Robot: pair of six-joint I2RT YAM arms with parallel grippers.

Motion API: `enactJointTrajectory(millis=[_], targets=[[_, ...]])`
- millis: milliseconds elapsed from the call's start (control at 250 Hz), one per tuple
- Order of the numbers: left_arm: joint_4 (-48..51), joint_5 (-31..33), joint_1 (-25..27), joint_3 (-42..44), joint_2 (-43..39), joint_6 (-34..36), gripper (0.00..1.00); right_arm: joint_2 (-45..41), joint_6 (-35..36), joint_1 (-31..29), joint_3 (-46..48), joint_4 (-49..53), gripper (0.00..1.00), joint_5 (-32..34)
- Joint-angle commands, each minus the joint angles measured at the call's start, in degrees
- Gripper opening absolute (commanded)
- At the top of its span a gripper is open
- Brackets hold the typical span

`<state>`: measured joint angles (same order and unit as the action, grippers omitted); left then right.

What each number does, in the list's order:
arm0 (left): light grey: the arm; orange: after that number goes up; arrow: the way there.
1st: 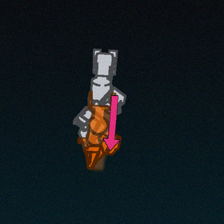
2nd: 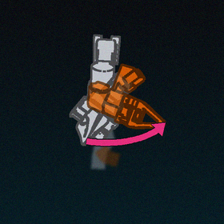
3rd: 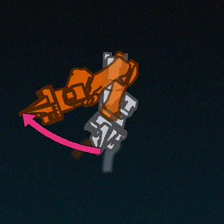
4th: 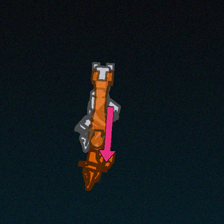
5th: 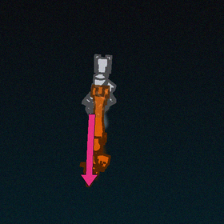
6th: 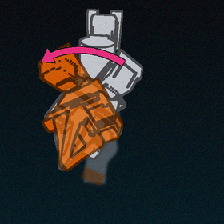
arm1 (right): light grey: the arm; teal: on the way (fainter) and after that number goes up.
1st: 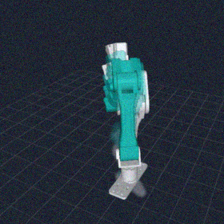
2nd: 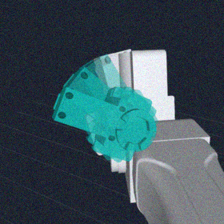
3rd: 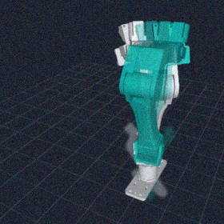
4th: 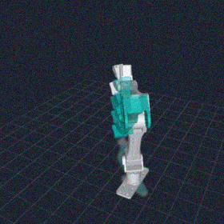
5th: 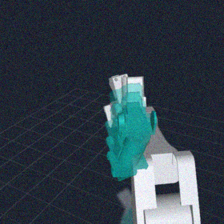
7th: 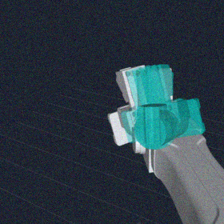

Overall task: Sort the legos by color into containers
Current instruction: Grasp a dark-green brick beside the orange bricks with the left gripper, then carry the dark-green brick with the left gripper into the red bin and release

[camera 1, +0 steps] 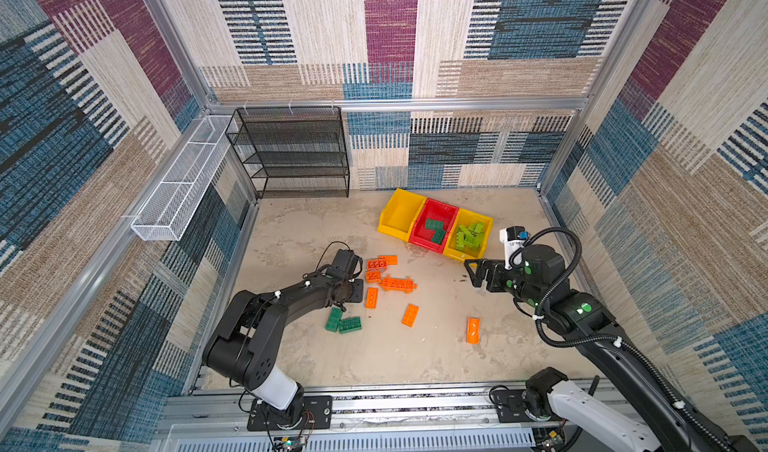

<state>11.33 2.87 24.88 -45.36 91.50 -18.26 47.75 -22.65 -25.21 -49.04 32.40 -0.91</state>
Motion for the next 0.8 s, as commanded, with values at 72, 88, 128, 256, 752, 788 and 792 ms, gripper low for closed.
enactJointTrajectory(millis=[72, 88, 128, 256, 752, 788, 792], targets=[[1.41, -1.58, -0.18, -1.63, 2.05, -0.02, 0.34, 0.42, -0.36, -0.09, 0.05, -1.44, 1.0, -0.48], [1.56, -1.7, -0.12, -1.84, 2.16, -0.02, 0.32, 0.43, -0.4, -0.09, 0.15, -1.59, 1.0, -0.58], [2.3, -1.88, -0.1, -2.54, 2.27, -0.11, 0.28, 0.41, -0.38, -0.09, 0.44, -1.71, 1.0, -0.61], [4.75, -3.01, -0.19, -5.41, 1.34, -0.28, 0.2, 0.31, -0.45, -0.1, 1.11, -2.31, 1.0, -0.75], [13.43, -8.56, 6.4, -51.87, 22.62, 3.94, 0.18, 1.34, 0.42, -0.02, 4.73, -7.79, 1.0, -0.89], [13.88, -8.91, 7.03, -56.11, 25.54, 4.35, 0.18, 1.29, 0.49, -0.05, 4.74, -7.88, 1.0, -0.52], [13.93, -8.92, 7.07, -56.57, 25.9, 4.36, 0.18, 1.34, 0.46, -0.03, 4.74, -7.88, 1.0, -0.46]])
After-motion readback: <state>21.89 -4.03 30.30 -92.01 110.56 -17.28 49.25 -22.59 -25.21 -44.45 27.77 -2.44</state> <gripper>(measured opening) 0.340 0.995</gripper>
